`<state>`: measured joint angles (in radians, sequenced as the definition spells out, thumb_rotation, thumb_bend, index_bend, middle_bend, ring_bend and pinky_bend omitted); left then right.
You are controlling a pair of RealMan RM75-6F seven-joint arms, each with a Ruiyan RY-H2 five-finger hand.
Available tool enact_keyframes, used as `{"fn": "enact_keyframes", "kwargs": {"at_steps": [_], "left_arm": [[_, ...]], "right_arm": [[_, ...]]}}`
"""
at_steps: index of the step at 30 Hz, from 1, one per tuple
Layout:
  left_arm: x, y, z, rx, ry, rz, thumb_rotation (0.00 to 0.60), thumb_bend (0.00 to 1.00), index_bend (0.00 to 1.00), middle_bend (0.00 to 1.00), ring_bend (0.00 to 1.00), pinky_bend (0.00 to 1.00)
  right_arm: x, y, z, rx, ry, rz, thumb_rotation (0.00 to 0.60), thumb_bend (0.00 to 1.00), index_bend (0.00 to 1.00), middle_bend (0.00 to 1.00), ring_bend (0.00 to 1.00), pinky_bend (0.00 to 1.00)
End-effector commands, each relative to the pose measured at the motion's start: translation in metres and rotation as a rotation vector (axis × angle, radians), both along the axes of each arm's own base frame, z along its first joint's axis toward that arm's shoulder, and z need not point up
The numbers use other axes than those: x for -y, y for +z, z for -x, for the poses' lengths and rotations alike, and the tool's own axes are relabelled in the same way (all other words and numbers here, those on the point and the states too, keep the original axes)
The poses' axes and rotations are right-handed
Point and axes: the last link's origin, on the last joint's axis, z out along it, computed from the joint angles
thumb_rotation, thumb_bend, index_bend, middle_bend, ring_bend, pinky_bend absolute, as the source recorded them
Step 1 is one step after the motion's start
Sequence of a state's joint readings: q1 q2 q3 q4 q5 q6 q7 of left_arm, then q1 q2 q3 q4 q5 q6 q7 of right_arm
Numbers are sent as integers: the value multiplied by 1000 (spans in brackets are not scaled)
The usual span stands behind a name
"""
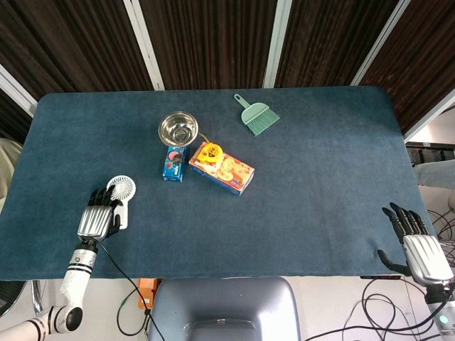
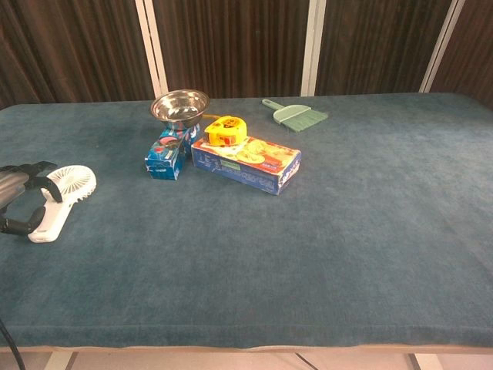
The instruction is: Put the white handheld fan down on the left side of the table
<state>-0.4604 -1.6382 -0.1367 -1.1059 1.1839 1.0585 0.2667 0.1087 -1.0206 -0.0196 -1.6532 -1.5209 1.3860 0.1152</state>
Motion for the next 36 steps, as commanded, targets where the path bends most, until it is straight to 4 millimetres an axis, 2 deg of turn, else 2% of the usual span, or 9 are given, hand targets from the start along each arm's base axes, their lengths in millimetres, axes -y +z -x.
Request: {"fn": "enact_keyframes", "kwargs": {"at_steps": [1,10,16,19,24,27,30,33,36], "left_arm": [[0,-1,-1,-2,-6,0,494,630,373,0,0,17],[1,-2,-1,-13,-3,7,496,630,373,0,0,17],[7,-10,9,-108,14,64,493,635,394,0,0,17],[4,-1,-5,-82,-45,10,494,636,396,0,0,17],[10,48,-50,87,-275,-204,507,637,279,0,0,17],[28,82,-68,152,-381,-304,505,636,236,0,0,17],[53,107,-67,172,-411,-332,508,635,216,0,0,17],[83,119,-52,184,-374,-297,565,602,168,0,0,17],[125,127,-17,154,-277,-255,600,488,63,0,0,17]], "right_arm": [[0,0,0,-1,-1,-1,600,274,0,0,0,0],[-1,1,-1,0,0,0,600,274,0,0,0,0],[-2,0,-2,1,5,-8,600,274,0,0,0,0],[-2,0,-2,1,4,-9,600,274,0,0,0,0],[-3,1,-1,3,0,-9,600,274,0,0,0,0],[-3,2,-1,2,-1,-8,600,274,0,0,0,0],[-3,1,-2,0,1,-7,600,274,0,0,0,0],[-5,1,-2,-4,3,-6,600,275,0,0,0,0],[-7,0,-3,-19,8,-6,600,275,0,0,0,0]]}}
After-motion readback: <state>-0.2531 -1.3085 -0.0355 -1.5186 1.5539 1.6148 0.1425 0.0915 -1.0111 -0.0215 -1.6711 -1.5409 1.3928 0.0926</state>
